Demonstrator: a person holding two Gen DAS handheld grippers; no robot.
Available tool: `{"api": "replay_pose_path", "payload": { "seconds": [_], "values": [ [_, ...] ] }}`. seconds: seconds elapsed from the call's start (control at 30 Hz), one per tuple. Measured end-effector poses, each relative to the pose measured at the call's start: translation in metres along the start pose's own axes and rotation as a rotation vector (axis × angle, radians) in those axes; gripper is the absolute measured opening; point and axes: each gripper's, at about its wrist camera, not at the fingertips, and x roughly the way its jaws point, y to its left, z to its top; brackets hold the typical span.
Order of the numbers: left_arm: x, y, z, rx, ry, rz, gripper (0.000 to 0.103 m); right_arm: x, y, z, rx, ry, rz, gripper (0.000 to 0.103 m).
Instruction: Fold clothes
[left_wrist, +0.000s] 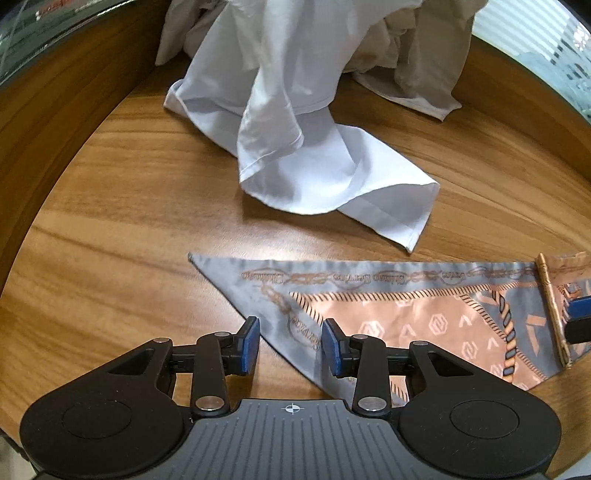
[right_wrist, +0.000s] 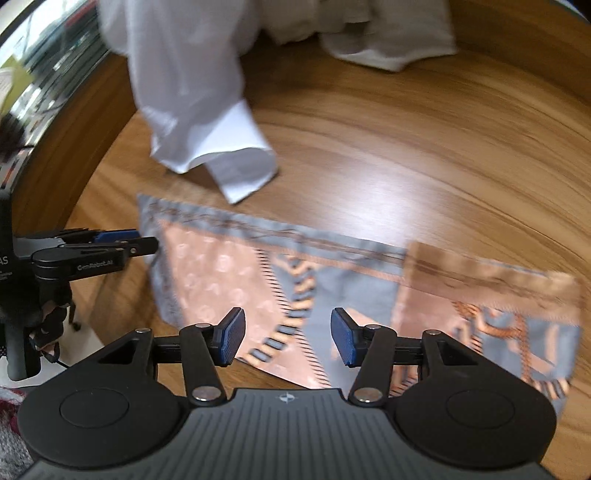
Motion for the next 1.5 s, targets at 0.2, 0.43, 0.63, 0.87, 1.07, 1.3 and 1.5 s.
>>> {"api": "replay_pose_path", "payload": {
  "seconds": [0.2,0.43,0.63,0.87,1.07,1.3,1.5],
  "values": [
    [0.004,-0.014,0.002,0.036,-0.013,0.016,0.003,-0.013,-0.017,-0.008,0.068,-0.033,-0.034,0.059],
    [0.002,0.011,0.008,0.013,0.003,0.045,0.003,-0.017,-0.028,-0.011,0.117,-0.050,-0.092,0.059],
    [-0.002,0.059,0.017,0.040,0.018,0.070,0.004,-0.018,-0.033,-0.013,0.144,-0.049,-0.113,0.059],
    [0.003,0.115,0.033,-0.107,0.027,0.100,0.004,-0.013,-0.024,-0.011,0.138,-0.042,-0.123,0.059],
    [0.009,0.127,0.047,0.025,0.008,0.164,0.008,-0.008,-0.020,-0.004,0.152,-0.051,-0.130,0.059],
    [0.013,0.133,0.051,0.060,-0.003,0.203,0.008,0.017,-0.029,-0.001,0.179,-0.025,-0.195,0.058],
    [0.014,0.142,0.054,0.093,-0.004,0.232,0.008,0.035,-0.024,-0.004,0.190,0.008,-0.198,0.028]
  ]
}}
